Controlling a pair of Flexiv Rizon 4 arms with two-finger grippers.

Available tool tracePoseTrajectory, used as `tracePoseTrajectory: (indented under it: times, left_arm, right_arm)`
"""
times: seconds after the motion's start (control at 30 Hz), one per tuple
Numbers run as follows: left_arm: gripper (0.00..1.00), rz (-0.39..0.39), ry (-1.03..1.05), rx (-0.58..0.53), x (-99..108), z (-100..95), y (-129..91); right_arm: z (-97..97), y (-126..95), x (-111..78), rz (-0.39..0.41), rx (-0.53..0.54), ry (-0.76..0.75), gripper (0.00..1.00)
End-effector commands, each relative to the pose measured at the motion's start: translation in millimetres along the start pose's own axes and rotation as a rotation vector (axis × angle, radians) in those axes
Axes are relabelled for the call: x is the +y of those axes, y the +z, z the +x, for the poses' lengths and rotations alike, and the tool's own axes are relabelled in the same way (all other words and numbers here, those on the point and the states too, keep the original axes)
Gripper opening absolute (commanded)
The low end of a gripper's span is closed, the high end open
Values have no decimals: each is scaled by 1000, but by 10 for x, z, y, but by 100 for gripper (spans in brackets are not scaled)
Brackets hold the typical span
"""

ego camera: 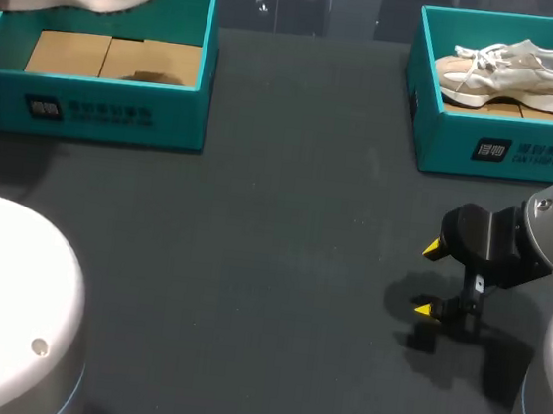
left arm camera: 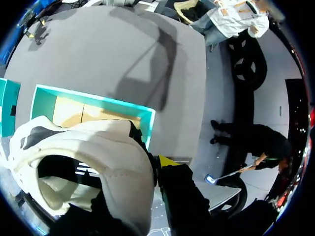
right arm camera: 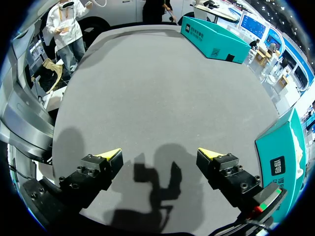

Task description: Take the shoe out of the shoebox, open the shoe tongue, remove and reinsert the insole, then place the shoe into the shoebox

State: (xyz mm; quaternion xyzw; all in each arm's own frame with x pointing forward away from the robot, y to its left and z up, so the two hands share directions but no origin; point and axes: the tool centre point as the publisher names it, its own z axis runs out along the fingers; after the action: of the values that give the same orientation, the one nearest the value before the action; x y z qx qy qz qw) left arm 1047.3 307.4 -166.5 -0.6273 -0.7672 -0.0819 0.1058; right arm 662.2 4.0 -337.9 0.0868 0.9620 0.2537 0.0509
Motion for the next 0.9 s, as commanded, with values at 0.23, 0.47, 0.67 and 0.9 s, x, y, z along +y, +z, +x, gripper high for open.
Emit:
tracePoseTrajectory:
  times: [0.23, 0.47, 0.67, 0.9]
  left_arm:
    - [0, -29, 31, 43, 263, -129, 242]
    - [0, -29, 31, 43, 263, -129, 242]
    - [0, -24, 40, 48, 329, -218, 368]
    - [0, -28, 70, 41, 391, -326, 563]
  right_arm:
    - [17, -5, -4, 0, -3, 0, 100]
    - [17, -5, -4, 0, -3, 0, 100]
    - [17, -5, -4, 0, -3, 0, 100]
    - [17, -5, -4, 0, -3, 0, 100]
